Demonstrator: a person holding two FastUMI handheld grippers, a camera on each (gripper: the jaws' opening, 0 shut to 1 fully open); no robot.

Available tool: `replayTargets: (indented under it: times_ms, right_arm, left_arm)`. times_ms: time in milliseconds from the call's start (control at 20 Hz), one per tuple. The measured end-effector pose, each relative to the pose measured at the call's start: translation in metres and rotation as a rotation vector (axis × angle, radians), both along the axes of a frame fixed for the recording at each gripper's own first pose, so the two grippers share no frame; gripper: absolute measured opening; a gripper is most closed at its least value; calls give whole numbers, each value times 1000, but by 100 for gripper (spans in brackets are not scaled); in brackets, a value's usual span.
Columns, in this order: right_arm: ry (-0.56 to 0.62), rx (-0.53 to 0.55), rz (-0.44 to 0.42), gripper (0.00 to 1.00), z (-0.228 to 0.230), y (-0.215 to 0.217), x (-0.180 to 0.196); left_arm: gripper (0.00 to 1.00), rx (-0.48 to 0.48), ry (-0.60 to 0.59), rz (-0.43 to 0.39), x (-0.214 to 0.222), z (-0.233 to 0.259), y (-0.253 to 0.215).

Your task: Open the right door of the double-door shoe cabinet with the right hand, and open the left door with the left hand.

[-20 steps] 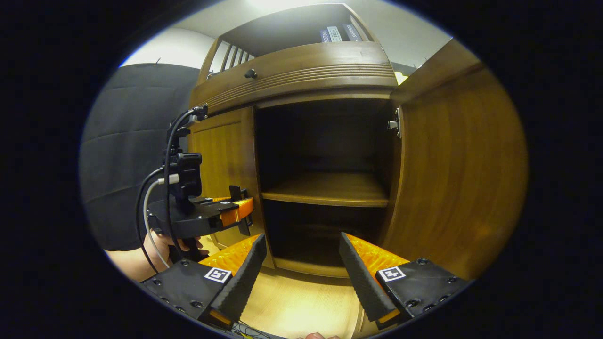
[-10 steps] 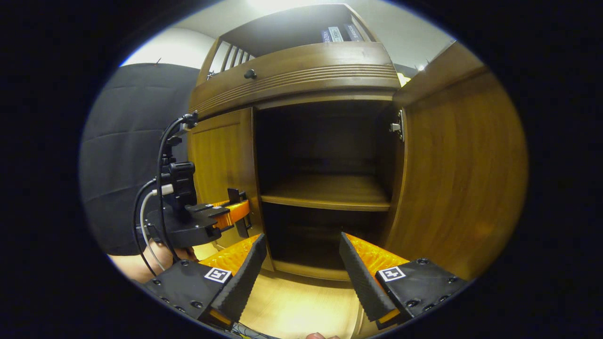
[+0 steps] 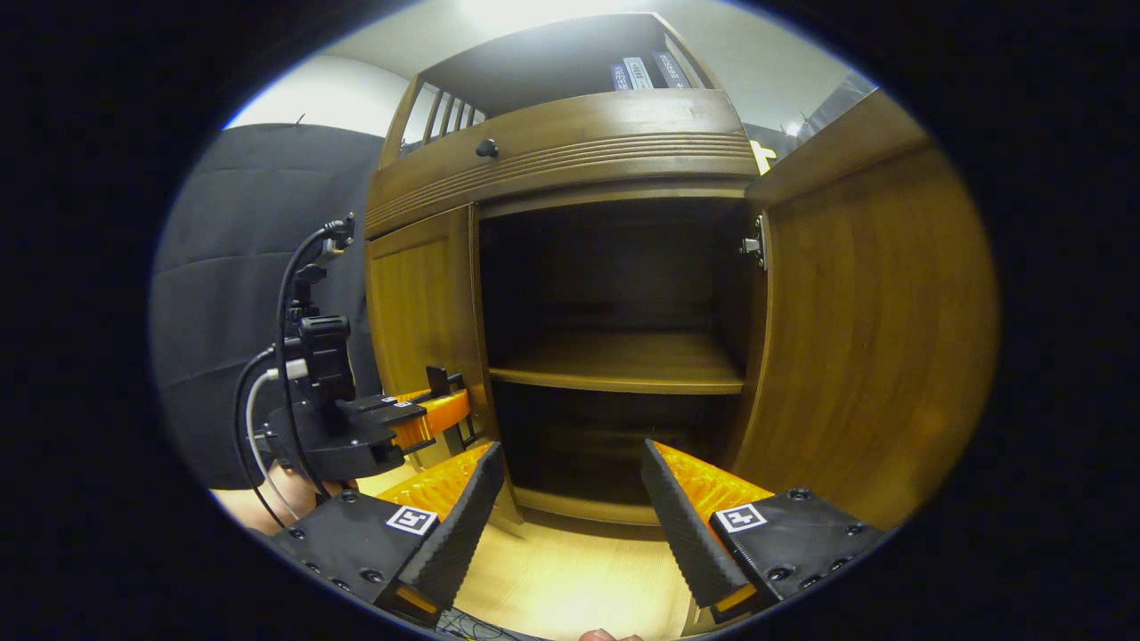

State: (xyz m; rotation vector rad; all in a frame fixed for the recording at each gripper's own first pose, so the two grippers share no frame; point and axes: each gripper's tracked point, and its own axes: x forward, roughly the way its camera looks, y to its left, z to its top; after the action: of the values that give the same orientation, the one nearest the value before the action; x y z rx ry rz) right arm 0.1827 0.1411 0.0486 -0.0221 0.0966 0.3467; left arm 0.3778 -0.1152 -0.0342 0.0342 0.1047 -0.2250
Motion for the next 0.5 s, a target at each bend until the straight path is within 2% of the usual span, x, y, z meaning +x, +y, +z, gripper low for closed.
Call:
replayTargets:
  times_ms: [200, 350, 400, 450, 500]
  right_arm:
    - [-1, 6, -4, 92, 5, 8, -8]
    - [-1, 6, -1, 93, -8, 19, -33]
    - [0, 8, 0, 97, -9, 21, -36]
    - [2, 12, 2, 93, -9, 24, -37]
    - [3, 15, 2, 98, -9, 26, -40]
  left_arm:
    - [7, 4, -4, 3, -10, 7, 4]
    - [8, -2, 4, 12, -10, 11, 4]
    - [8, -1, 3, 15, -12, 11, 5]
    - [7, 0, -1, 18, -12, 13, 6]
    - [7, -1, -4, 21, -14, 14, 6]
